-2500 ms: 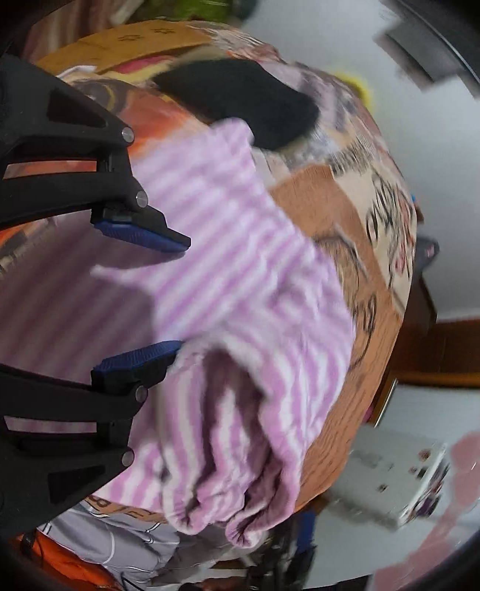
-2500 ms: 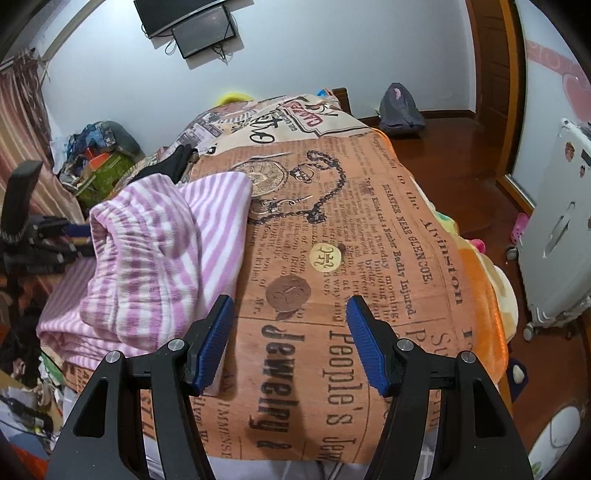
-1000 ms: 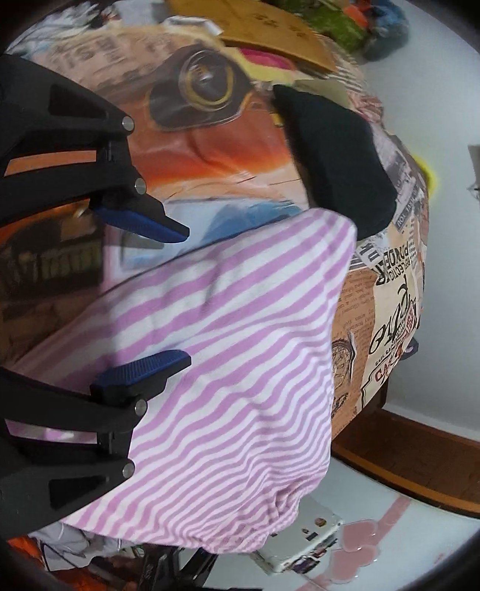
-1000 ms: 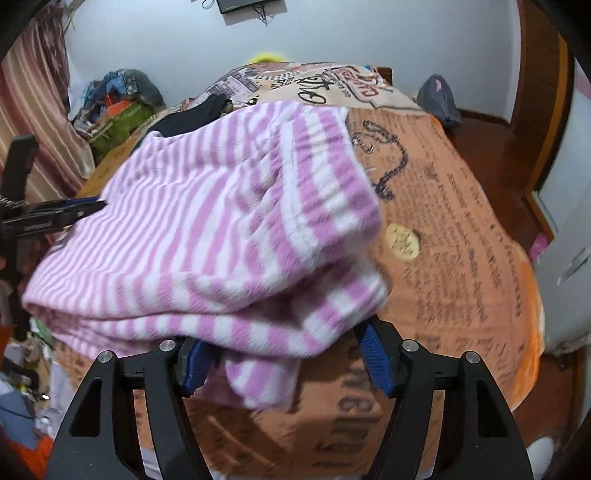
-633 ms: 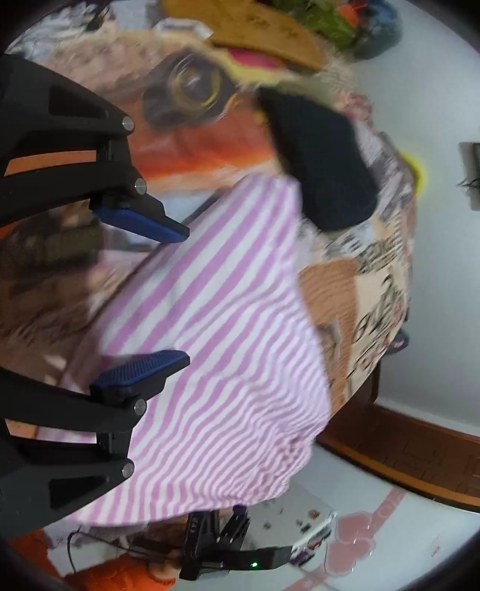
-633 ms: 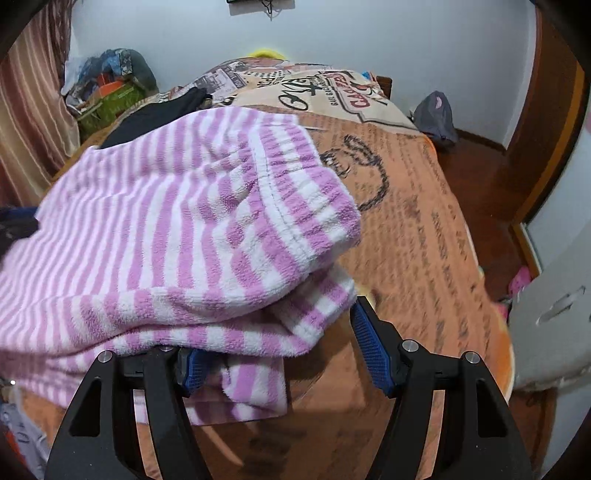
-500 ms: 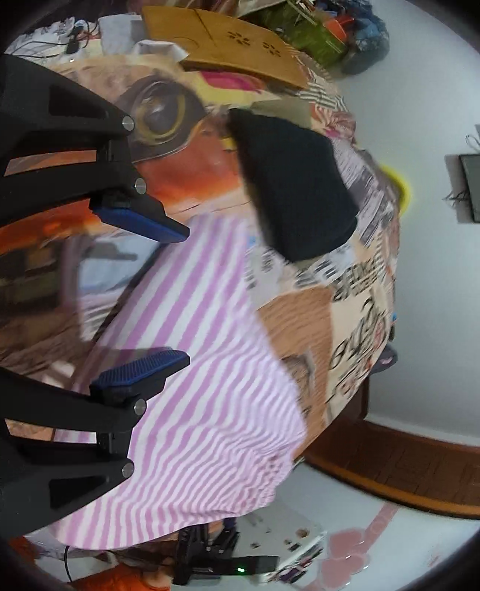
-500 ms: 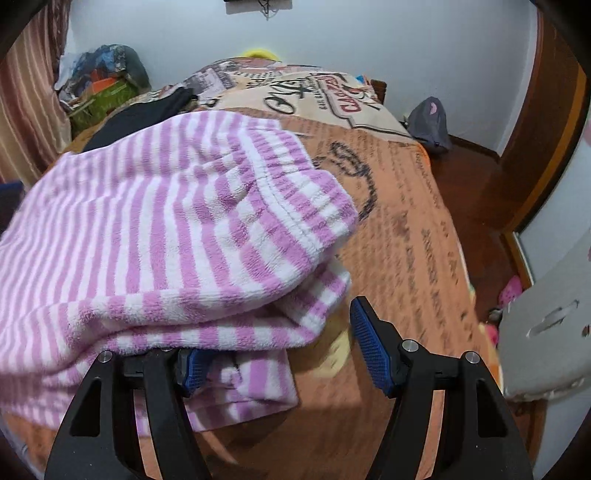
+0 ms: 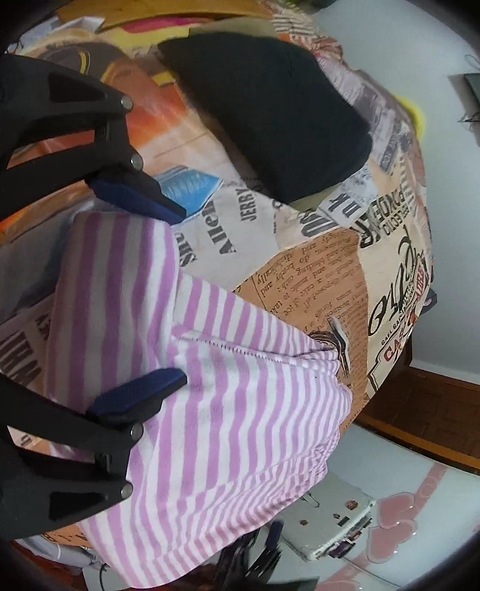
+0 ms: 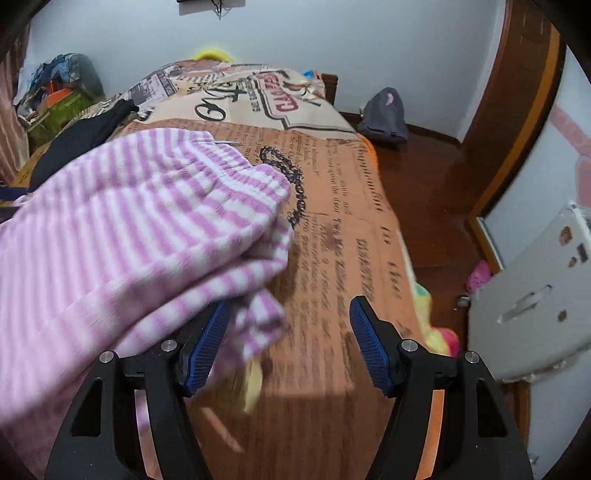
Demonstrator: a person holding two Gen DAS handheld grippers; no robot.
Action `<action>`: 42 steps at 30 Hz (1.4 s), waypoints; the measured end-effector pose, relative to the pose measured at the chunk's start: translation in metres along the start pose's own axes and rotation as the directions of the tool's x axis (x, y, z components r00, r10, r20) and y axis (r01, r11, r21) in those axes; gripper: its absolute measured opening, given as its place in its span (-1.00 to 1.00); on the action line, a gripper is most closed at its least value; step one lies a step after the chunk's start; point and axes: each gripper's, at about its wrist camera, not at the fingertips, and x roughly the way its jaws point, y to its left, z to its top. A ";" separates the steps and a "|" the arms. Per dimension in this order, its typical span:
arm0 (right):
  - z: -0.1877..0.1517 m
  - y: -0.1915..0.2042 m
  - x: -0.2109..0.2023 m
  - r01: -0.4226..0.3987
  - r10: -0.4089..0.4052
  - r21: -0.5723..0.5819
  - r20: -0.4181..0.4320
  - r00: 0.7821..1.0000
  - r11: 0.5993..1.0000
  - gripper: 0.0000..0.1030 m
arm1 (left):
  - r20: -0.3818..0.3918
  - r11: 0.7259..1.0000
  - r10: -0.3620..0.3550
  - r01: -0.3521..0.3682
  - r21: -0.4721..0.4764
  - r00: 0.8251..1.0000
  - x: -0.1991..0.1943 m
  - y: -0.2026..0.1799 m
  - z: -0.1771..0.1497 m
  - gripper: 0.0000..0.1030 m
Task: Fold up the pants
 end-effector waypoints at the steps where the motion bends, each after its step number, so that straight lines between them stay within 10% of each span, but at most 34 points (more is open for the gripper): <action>1: -0.002 0.001 -0.010 -0.005 0.005 0.008 0.009 1.000 1.000 0.26 | 0.000 1.000 -0.015 0.015 -0.010 1.000 0.002 0.002 -0.001 0.63; 8: -0.011 0.033 -0.073 -0.196 0.188 0.111 0.082 0.979 0.974 0.29 | 0.031 0.972 -0.178 0.180 -0.152 0.984 0.012 0.022 -0.013 0.53; 14: -0.020 0.094 -0.064 -0.289 0.288 0.052 0.032 0.957 0.956 0.38 | 0.052 0.986 -0.138 0.142 -0.082 0.989 -0.009 -0.004 -0.023 -0.16; 29: -0.052 0.043 -0.039 -0.107 0.103 -0.083 -0.048 0.993 0.991 0.36 | 0.081 0.995 -0.045 0.051 -0.084 0.996 -0.075 -0.083 -0.096 -0.31; 42: -0.057 0.003 -0.044 -0.039 0.038 -0.026 -0.039 0.999 0.999 0.23 | 0.041 0.965 0.237 -0.230 -0.130 0.971 -0.126 -0.050 -0.123 -0.32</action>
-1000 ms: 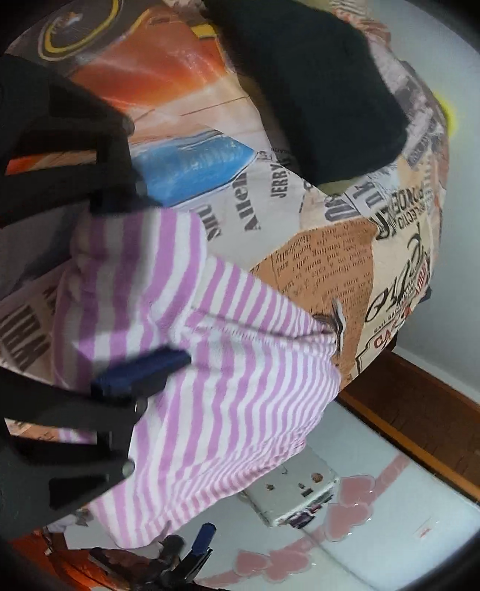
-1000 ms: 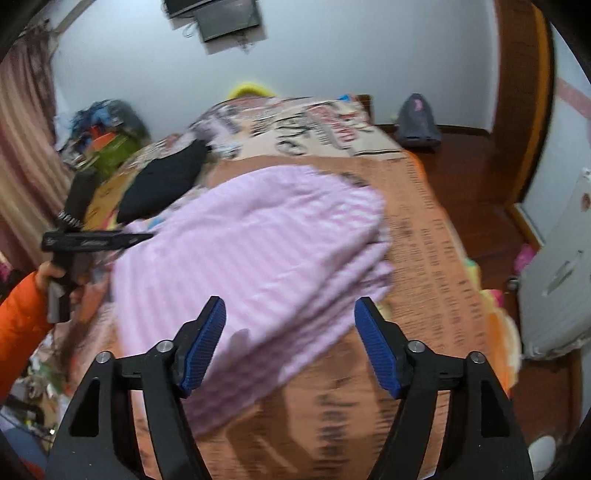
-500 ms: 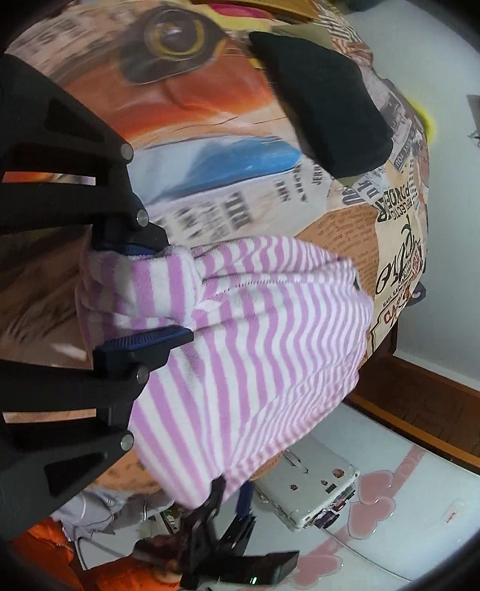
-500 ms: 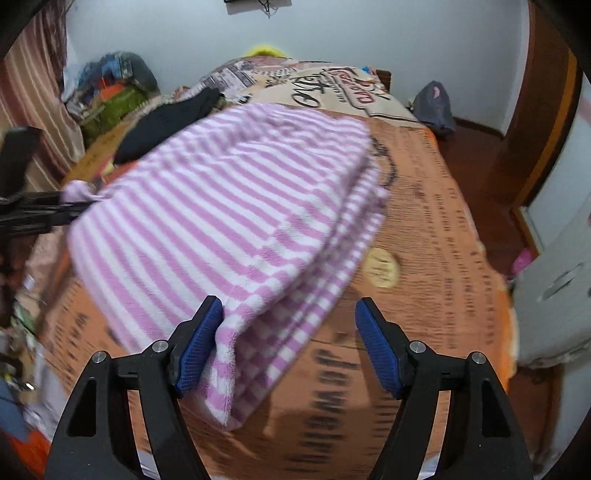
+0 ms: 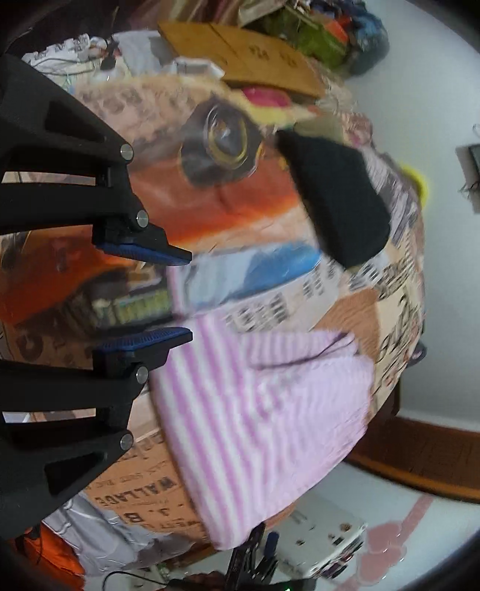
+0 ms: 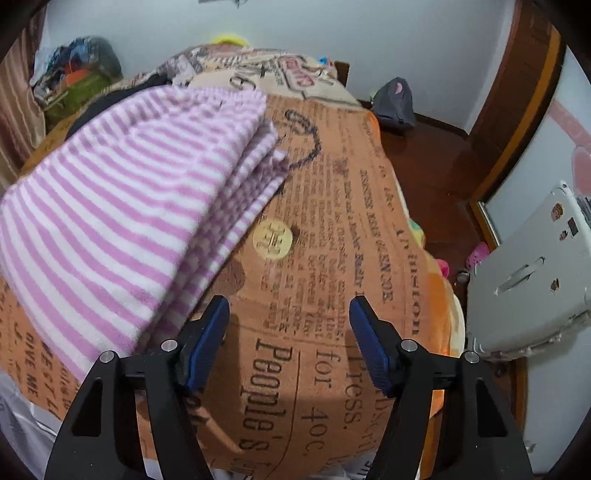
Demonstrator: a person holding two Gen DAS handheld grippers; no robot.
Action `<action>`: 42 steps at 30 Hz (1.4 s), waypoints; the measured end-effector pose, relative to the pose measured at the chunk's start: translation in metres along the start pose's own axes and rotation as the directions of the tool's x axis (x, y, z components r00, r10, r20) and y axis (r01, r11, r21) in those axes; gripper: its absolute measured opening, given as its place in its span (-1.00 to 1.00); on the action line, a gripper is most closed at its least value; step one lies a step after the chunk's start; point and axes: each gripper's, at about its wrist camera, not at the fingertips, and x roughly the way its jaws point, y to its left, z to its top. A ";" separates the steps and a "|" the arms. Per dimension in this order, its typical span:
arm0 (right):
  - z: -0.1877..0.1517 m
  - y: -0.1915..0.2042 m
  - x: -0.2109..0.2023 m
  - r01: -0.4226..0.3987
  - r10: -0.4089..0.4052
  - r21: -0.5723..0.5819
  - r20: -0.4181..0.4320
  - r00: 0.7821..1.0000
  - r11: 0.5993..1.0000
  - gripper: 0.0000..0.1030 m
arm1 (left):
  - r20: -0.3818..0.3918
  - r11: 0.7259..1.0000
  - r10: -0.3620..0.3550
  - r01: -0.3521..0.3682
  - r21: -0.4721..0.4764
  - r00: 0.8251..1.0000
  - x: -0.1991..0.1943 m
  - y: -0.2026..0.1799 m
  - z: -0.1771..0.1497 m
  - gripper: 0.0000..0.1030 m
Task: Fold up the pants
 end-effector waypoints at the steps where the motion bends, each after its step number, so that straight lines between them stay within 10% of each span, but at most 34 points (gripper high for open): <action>1: 0.005 0.000 -0.002 -0.003 0.003 0.007 0.016 1.000 1.000 0.26 | 0.018 1.000 0.003 -0.003 -0.006 1.000 -0.004 0.002 0.007 -0.32; 10: 0.074 0.008 -0.004 -0.062 0.063 -0.012 0.174 0.983 0.998 0.27 | 0.120 0.995 -0.065 0.054 0.089 0.991 0.021 -0.033 0.103 0.08; 18: 0.123 0.030 0.063 -0.151 0.151 -0.010 0.151 0.977 0.988 0.27 | -0.032 0.969 -0.191 0.194 0.152 0.981 0.109 -0.074 0.169 0.08; 31: 0.133 0.028 0.117 -0.144 0.150 -0.132 0.042 0.988 0.981 0.32 | -0.112 0.961 -0.235 0.248 0.120 0.966 0.171 -0.044 0.185 0.29; 42: 0.107 -0.009 0.047 -0.135 0.138 -0.044 0.080 0.987 0.990 0.37 | -0.006 0.990 -0.139 0.139 0.028 0.990 0.100 -0.015 0.177 0.28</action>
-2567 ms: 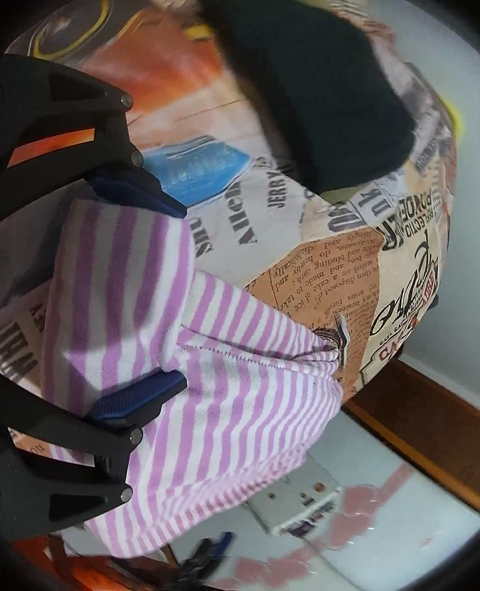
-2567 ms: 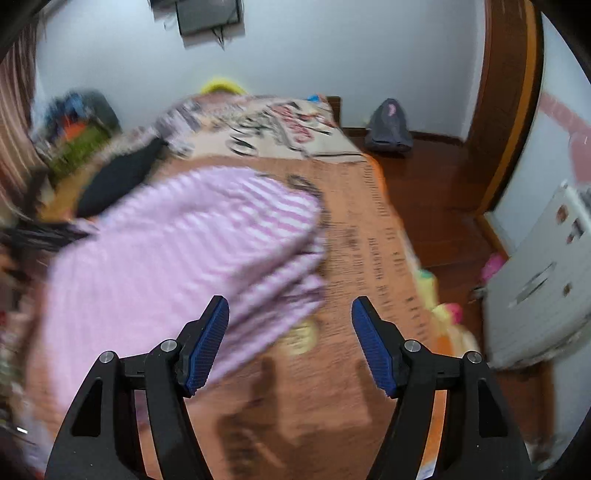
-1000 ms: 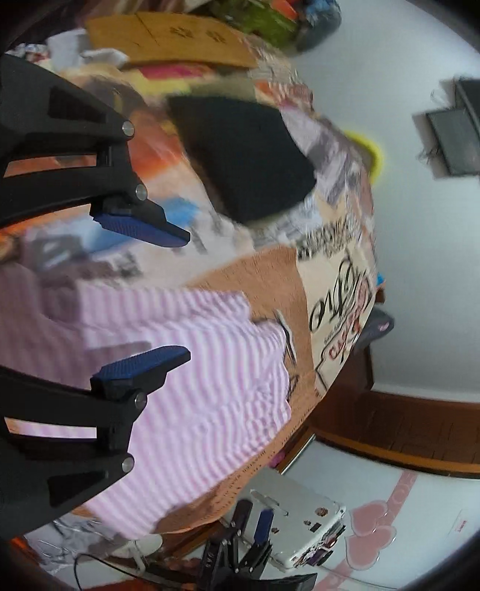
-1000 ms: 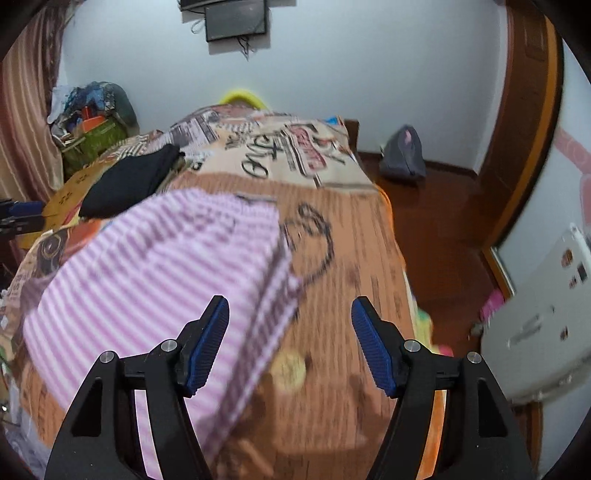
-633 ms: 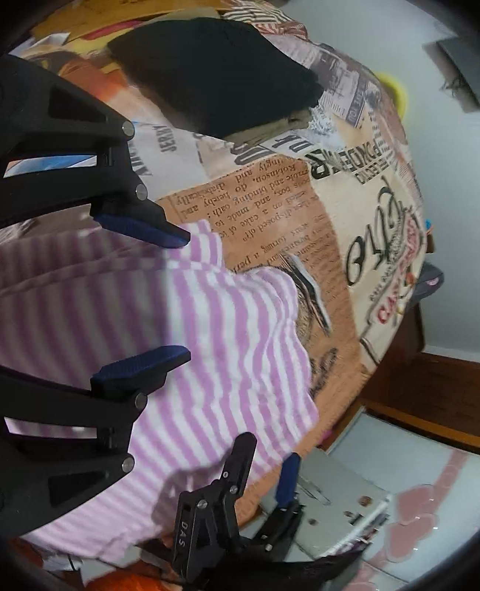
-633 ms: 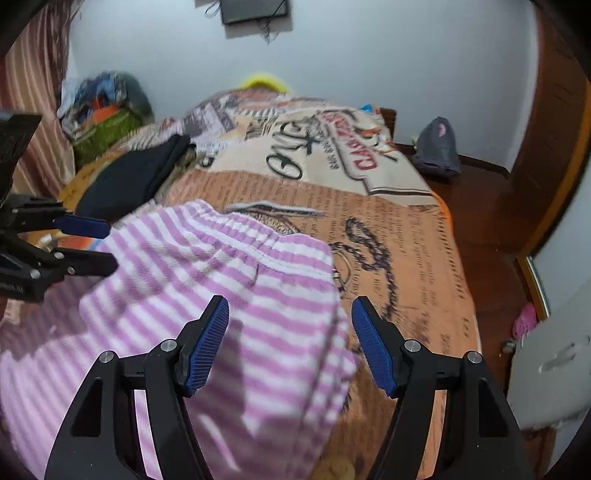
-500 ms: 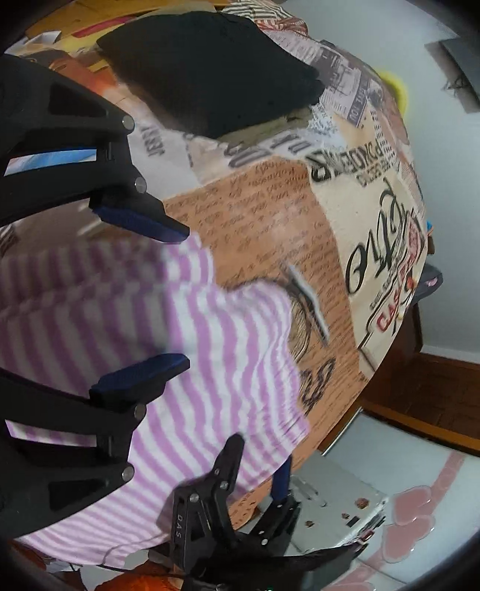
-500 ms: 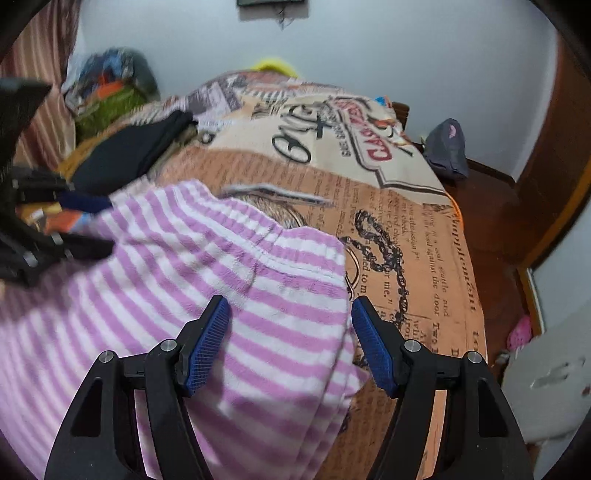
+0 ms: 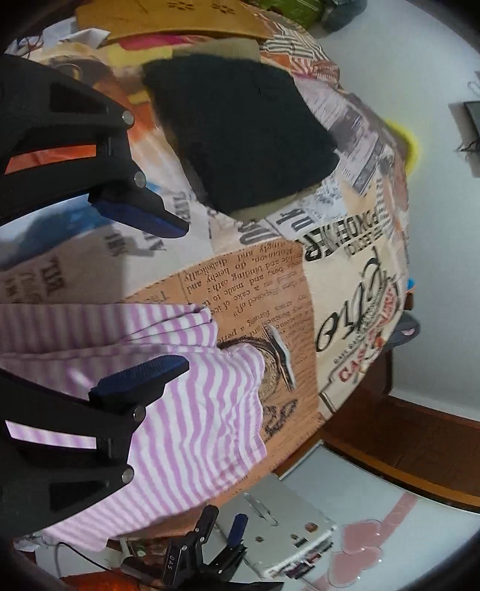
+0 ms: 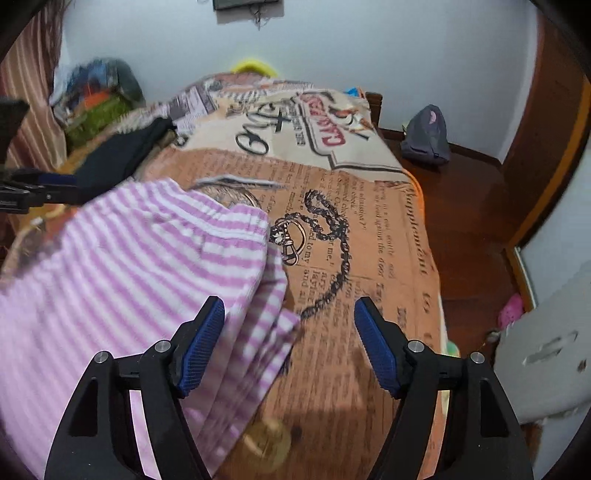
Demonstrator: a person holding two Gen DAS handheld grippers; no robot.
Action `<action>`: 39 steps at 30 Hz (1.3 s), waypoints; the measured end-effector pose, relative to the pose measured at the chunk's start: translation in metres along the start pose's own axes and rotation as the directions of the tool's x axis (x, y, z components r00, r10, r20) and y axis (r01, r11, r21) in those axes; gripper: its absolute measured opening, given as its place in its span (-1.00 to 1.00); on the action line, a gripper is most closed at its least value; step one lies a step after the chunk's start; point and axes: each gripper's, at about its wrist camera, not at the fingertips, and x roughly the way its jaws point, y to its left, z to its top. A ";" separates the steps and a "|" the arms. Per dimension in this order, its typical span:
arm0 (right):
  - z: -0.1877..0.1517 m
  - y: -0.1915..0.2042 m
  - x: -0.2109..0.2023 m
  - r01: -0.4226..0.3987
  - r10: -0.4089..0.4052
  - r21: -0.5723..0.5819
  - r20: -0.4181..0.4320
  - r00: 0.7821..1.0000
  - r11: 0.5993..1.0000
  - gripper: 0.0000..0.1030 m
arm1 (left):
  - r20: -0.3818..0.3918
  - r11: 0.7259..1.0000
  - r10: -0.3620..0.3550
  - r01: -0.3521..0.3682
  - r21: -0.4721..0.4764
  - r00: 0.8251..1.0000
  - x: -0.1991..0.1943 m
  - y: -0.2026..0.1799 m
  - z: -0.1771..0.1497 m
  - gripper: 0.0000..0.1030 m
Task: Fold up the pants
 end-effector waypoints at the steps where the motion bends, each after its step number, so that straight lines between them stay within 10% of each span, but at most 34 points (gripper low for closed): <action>1: -0.002 0.000 -0.010 -0.004 0.004 0.007 0.009 1.000 1.000 0.37 | 0.008 1.000 -0.003 0.004 -0.003 1.000 -0.007 0.000 -0.003 0.29; 17: -0.053 0.038 -0.024 -0.169 0.177 0.123 -0.059 0.983 0.978 0.45 | -0.120 0.991 -0.131 0.132 0.005 0.984 -0.009 -0.021 -0.077 0.35; 39: -0.057 0.017 0.033 -0.357 0.407 0.314 -0.111 0.907 0.880 0.69 | -0.210 0.952 -0.304 0.291 -0.094 0.929 0.046 -0.018 -0.051 0.66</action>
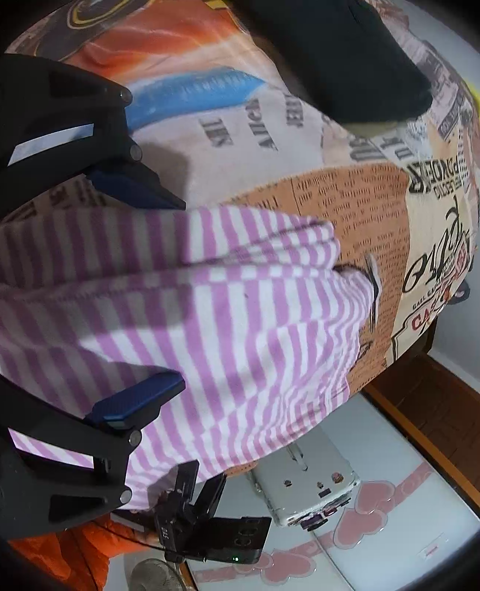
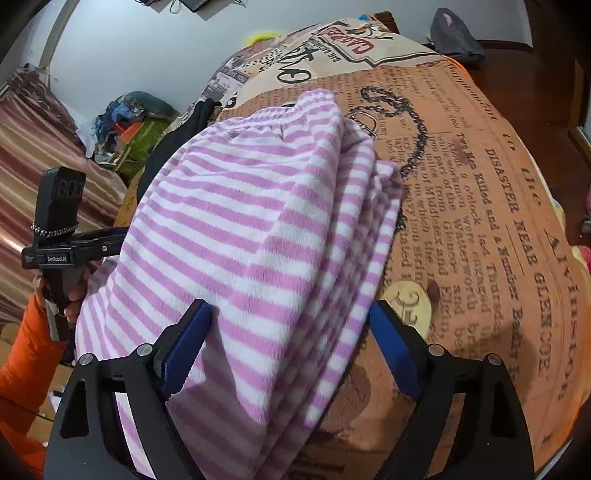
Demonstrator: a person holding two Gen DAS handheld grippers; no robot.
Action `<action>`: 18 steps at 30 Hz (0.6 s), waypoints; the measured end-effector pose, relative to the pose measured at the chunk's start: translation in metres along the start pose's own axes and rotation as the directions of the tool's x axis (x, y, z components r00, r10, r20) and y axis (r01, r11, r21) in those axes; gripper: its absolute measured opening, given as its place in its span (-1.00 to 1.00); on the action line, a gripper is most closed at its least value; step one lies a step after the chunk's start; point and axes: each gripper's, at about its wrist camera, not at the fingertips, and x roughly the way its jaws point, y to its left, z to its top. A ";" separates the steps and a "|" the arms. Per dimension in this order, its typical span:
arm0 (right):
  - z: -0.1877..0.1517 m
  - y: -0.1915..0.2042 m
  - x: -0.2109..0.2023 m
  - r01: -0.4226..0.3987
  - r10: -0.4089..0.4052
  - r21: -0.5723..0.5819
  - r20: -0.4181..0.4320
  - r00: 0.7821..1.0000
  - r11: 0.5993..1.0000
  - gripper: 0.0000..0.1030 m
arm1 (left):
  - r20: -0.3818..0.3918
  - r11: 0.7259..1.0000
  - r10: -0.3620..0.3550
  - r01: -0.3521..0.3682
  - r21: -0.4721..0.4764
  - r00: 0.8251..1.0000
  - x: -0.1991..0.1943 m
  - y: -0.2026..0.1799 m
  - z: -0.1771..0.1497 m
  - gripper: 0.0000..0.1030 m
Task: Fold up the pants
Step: 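Grasp the folded striped pants with both grippers from opposite sides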
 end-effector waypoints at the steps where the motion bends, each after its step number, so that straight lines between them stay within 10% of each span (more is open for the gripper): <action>1: 0.001 0.000 0.001 -0.007 0.007 0.000 -0.002 1.000 1.000 0.72 | -0.005 1.000 -0.006 0.006 0.006 1.000 0.002 -0.002 0.003 0.66; 18: 0.005 0.002 0.002 -0.034 0.033 -0.023 -0.022 0.999 0.999 0.73 | -0.049 0.999 -0.017 0.019 0.045 0.999 0.009 -0.021 0.004 0.67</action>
